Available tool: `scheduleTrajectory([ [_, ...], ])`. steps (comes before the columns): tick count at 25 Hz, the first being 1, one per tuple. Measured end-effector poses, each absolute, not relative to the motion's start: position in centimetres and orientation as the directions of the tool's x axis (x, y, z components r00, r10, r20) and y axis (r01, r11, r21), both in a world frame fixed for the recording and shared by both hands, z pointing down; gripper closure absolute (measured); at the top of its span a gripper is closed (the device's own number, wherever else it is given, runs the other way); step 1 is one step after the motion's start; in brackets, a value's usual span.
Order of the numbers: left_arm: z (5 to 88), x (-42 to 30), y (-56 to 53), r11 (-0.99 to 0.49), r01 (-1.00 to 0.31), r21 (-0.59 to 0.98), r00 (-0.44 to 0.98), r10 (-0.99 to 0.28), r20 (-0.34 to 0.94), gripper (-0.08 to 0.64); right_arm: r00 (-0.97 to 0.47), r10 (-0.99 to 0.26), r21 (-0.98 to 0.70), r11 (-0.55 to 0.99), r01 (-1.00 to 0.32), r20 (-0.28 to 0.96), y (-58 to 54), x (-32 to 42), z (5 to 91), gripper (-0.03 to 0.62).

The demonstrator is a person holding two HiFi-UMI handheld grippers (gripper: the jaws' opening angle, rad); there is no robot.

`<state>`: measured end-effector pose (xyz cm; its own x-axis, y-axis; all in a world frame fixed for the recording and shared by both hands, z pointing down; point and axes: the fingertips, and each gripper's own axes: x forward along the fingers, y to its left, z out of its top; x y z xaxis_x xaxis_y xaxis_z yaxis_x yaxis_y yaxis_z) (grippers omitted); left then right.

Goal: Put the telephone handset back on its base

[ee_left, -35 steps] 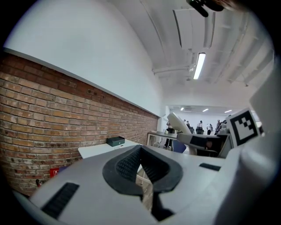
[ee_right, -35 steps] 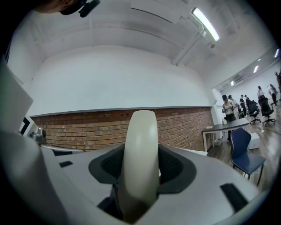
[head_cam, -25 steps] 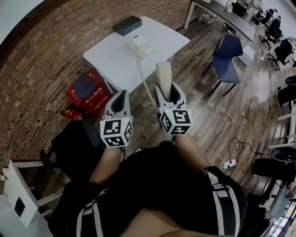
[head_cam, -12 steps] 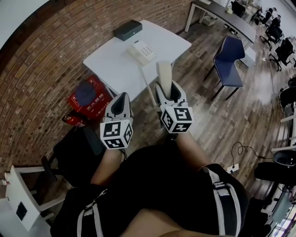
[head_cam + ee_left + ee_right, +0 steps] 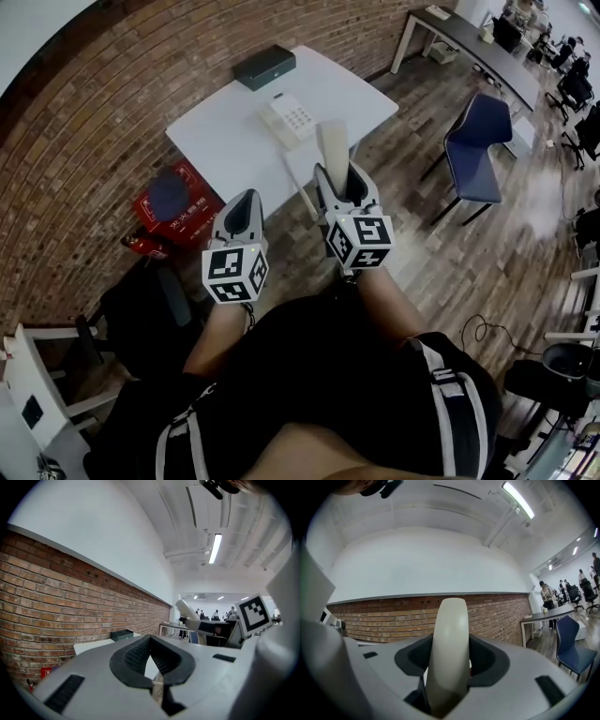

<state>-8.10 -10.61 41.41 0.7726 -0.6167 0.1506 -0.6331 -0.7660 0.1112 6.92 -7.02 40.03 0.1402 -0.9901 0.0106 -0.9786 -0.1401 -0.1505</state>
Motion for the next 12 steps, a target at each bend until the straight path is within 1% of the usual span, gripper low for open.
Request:
scheduleTrajectory([
  [5,42.5,-5.8,-12.4,-0.727,-0.678,0.106,0.732,-0.656,0.183,0.563,0.089,-0.996,-0.171,-0.092,-0.981,0.026,-10.0,9.9,41.2,0.390],
  [12,42.7,-2.4,-14.9,-0.644,-0.757,0.109,0.651,-0.726,0.222,0.563,-0.036,-0.998,-0.192,0.025,-0.981,0.057,-14.0,13.0,41.8,0.390],
])
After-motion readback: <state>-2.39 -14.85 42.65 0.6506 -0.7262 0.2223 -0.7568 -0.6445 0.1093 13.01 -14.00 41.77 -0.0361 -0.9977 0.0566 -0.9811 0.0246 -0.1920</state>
